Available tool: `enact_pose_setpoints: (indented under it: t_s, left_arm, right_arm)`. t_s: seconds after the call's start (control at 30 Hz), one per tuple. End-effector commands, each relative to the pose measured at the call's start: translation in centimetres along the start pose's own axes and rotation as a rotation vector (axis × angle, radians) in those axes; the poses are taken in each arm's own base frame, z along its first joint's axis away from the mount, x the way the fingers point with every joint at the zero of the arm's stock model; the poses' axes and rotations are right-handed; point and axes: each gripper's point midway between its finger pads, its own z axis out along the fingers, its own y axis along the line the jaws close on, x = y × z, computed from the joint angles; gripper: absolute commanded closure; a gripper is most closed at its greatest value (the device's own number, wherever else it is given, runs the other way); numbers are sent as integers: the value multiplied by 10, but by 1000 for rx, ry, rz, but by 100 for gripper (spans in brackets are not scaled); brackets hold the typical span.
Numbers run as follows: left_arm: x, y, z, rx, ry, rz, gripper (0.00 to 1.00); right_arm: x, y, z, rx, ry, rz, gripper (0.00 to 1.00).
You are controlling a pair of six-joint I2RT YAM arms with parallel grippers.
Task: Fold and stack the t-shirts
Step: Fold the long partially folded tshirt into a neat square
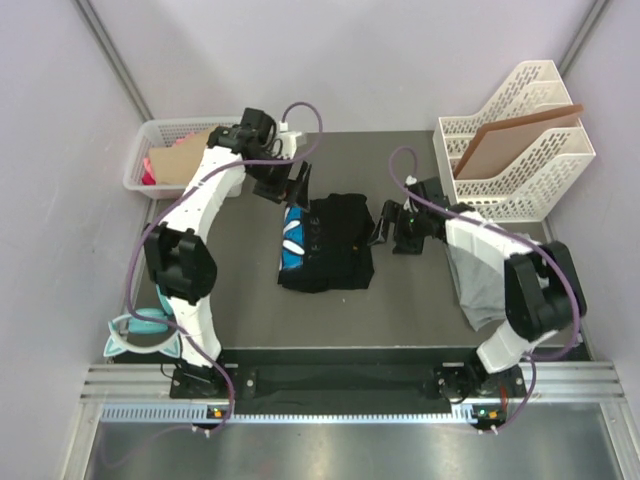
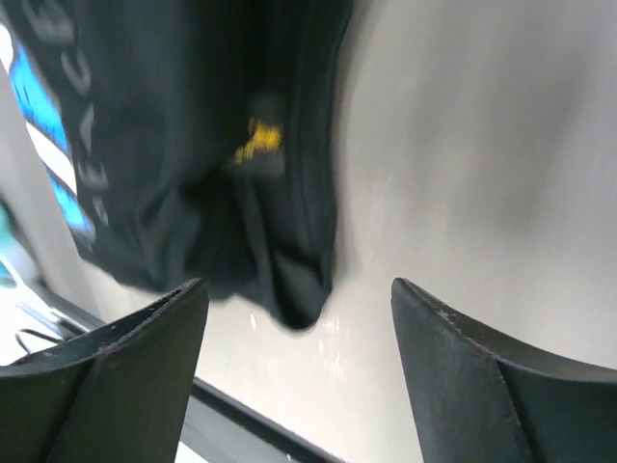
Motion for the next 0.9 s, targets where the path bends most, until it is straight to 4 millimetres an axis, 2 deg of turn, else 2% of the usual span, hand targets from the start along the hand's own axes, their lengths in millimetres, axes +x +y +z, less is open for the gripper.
enact_pose_setpoints:
  t_s: [0.0, 0.07, 0.13, 0.17, 0.2, 0.27, 0.3, 0.37, 0.5, 0.67, 0.8, 0.87]
  left_arm:
    - [28, -26, 8, 96, 20, 60, 1]
    - [46, -30, 20, 112, 68, 59, 1]
    - [57, -32, 31, 125, 100, 59, 1]
    - [60, -35, 35, 144, 107, 58, 1]
    - [64, -36, 38, 148, 115, 58, 1]
    - [72, -40, 50, 151, 136, 74, 1]
    - [74, -40, 54, 143, 141, 83, 1]
    - [78, -41, 65, 144, 148, 95, 1]
    - [72, -41, 83, 152, 143, 92, 1]
    - [60, -46, 104, 156, 145, 101, 1]
    - [53, -66, 111, 186, 150, 138, 1]
    - [42, -75, 112, 199, 134, 164, 1]
  right_arm:
    - [-43, 21, 18, -179, -34, -17, 22]
    - [-58, 24, 25, -232, -50, -3, 21]
    - [-57, 23, 38, -266, -14, 14, 20]
    - [-64, 27, 40, -287, -24, 12, 20]
    - [-61, 24, 48, -302, 10, 25, 20]
    - [-67, 27, 55, -334, 14, 37, 20]
    - [-64, 23, 63, -339, 37, 53, 20]
    - [-70, 18, 68, -345, 31, 69, 20]
    - [-70, 5, 82, -340, 55, 102, 20]
    - [-69, -1, 93, -329, 70, 119, 21]
    - [-68, -11, 94, -306, 72, 115, 21]
    - [-66, -18, 94, -297, 73, 124, 21]
